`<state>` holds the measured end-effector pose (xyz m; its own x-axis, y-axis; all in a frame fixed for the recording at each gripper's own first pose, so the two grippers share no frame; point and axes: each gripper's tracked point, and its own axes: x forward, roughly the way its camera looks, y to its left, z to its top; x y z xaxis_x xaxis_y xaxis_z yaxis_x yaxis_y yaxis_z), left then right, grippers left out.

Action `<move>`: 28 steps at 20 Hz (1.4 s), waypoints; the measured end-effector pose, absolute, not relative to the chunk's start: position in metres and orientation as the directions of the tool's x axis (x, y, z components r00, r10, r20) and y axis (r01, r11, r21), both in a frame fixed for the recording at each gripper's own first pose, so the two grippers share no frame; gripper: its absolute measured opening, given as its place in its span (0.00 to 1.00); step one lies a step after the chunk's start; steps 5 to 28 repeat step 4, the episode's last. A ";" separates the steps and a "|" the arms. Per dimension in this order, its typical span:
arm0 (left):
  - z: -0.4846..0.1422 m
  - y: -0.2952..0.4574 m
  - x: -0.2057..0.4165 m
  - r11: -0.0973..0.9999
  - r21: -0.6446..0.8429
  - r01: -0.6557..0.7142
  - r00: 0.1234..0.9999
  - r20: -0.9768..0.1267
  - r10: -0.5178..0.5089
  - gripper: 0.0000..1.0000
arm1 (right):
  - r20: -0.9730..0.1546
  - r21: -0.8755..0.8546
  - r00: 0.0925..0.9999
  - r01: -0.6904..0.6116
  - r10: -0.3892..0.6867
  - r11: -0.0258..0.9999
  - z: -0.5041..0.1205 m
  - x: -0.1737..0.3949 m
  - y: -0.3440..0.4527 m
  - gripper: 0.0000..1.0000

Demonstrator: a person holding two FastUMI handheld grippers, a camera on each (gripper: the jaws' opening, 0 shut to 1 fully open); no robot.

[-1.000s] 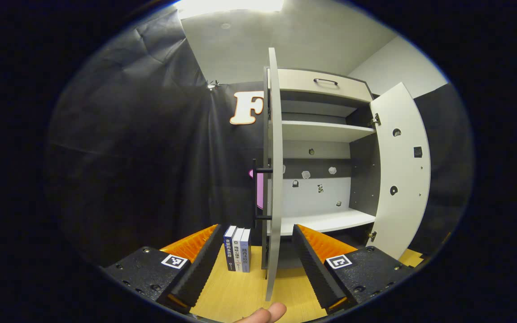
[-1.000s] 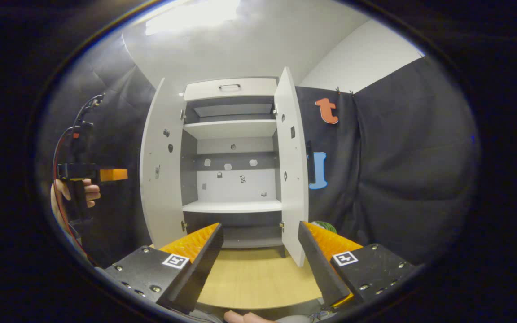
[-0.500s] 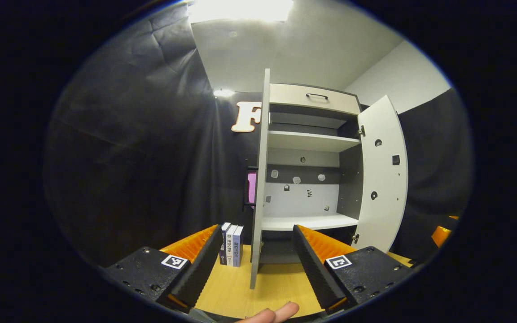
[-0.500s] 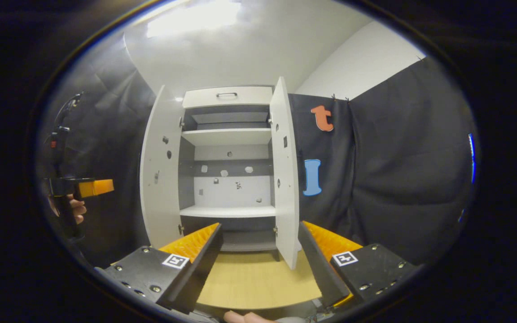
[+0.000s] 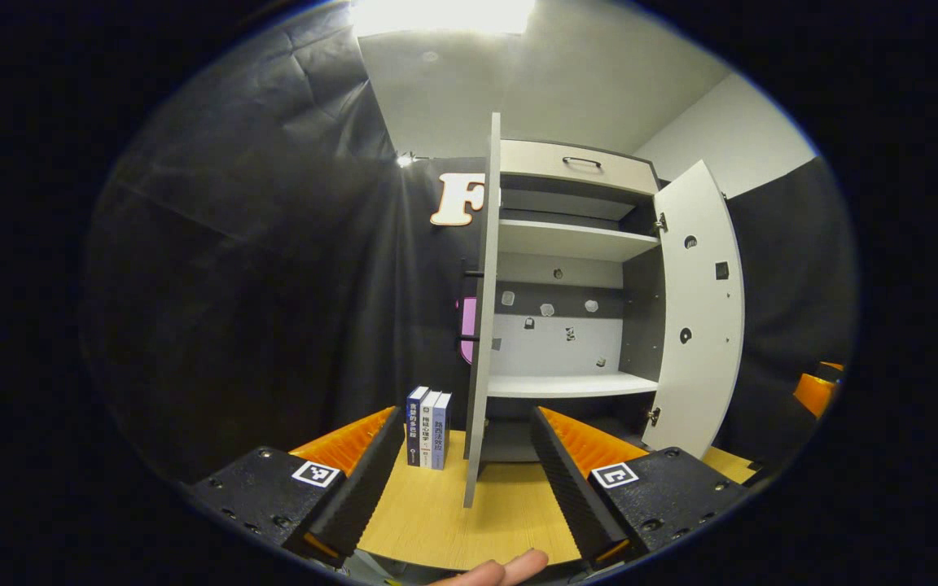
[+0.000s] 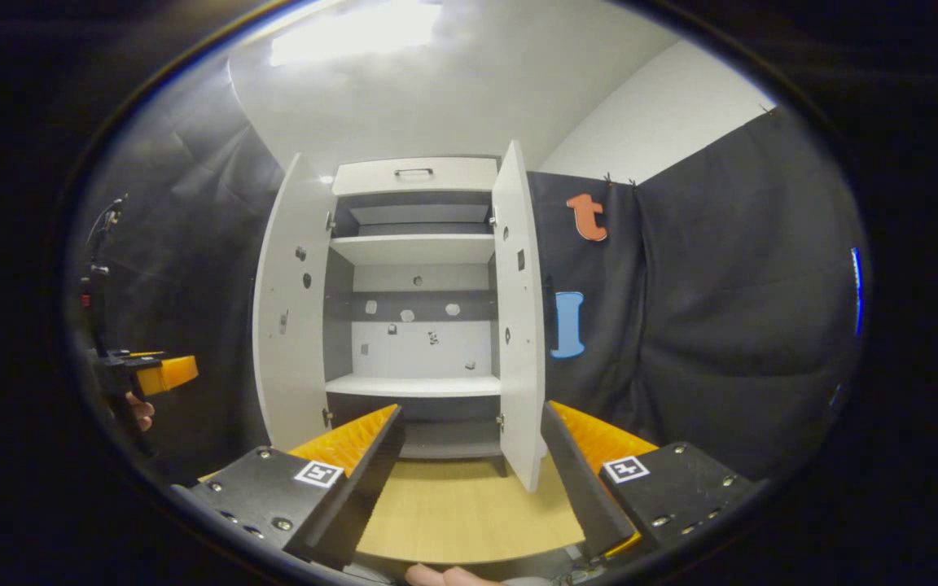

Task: Open the right door of the double-door shoe cabinet with the right hand, and open the left door with the left hand.

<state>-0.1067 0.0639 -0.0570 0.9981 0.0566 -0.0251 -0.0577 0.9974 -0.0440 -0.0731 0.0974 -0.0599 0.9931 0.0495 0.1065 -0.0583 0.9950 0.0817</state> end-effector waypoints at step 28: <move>-0.060 0.052 -0.105 0.999 -0.030 -0.027 0.999 -0.027 0.027 0.96 | 0.109 0.072 0.993 -0.058 0.050 0.996 -0.059 -0.072 0.098 1.00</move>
